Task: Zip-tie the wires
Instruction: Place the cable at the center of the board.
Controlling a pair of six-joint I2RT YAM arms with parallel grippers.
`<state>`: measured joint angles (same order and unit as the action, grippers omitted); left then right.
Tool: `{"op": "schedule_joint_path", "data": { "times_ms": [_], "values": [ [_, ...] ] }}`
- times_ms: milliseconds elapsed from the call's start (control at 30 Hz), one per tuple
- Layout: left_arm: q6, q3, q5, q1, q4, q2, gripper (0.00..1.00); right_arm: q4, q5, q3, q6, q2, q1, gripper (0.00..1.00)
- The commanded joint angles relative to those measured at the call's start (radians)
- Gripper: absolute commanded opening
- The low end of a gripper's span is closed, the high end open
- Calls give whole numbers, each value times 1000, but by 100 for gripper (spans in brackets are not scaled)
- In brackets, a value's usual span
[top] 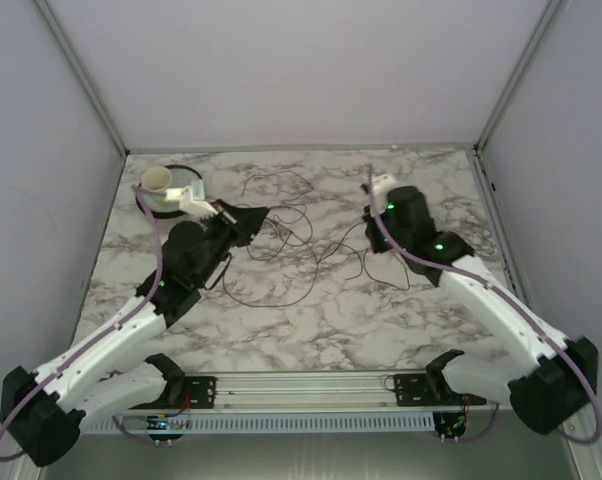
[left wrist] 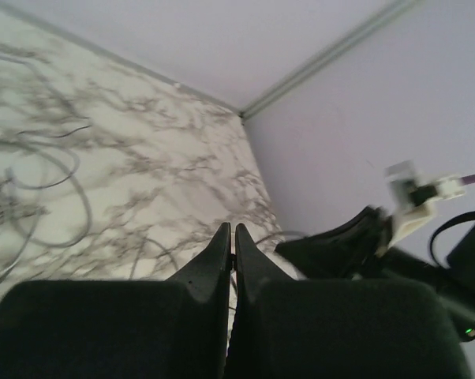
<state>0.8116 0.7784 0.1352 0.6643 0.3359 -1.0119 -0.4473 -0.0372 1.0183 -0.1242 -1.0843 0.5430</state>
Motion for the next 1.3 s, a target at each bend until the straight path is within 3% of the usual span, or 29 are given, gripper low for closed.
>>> {"op": "schedule_joint_path", "data": {
  "times_ms": [0,100,300,633,867,1267],
  "values": [
    [88,-107,218,1,-119,130,0,-52,-40,-8,-81,-123,98,0],
    [128,-170,343,0,-256,219,0,-34,-71,12,-116,-203,143,0],
    [116,-217,545,-28,-451,355,0,30,-26,87,-150,-359,201,19],
    [44,-294,467,-112,-437,254,0,19,49,173,-164,-557,220,22],
    [12,-313,423,-205,-404,134,0,-26,102,174,-93,-599,249,34],
    [-34,-354,378,-244,-238,-31,0,-109,108,195,-60,-608,268,60]
  ]
}}
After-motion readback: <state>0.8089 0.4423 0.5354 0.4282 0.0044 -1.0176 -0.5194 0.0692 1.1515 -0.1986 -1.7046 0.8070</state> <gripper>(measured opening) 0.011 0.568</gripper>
